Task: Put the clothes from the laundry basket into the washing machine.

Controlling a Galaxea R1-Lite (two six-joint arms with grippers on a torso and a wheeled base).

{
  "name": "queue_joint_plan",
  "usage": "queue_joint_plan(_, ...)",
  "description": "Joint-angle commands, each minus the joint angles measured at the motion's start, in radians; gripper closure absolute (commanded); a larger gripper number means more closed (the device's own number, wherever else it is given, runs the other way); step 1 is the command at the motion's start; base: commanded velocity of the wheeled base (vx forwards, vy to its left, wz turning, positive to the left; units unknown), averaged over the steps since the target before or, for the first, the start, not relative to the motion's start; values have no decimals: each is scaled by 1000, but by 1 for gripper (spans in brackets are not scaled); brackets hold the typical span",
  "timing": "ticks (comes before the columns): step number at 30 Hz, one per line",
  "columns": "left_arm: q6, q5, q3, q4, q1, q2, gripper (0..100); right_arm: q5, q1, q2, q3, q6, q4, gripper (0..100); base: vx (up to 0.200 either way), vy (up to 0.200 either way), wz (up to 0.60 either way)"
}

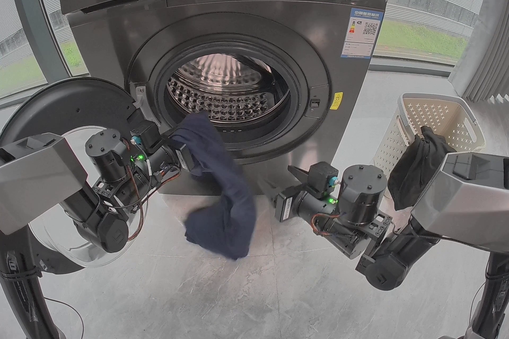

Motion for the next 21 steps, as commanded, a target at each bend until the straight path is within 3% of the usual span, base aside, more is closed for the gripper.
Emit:
queue_joint_plan(1, -3, -16, 11, -3, -7, -26, 100, 32, 50, -43, 86, -5, -21, 0, 0, 0, 0)
queue_joint_plan(9, -4, -16, 19, -3, -8, -46, 100, 36, 46, -52, 85, -4, -21, 0, 0, 0, 0)
queue_joint_plan(15, -6, -16, 19, -2, -61, -100, 100, 36, 46, -6, 74, -5, -19, 0, 0, 0, 0)
queue_joint_plan(21, -6, -1, 17, -2, -113, -163, 100, 42, 58, 129, -23, -10, -21, 0, 0, 0, 0)
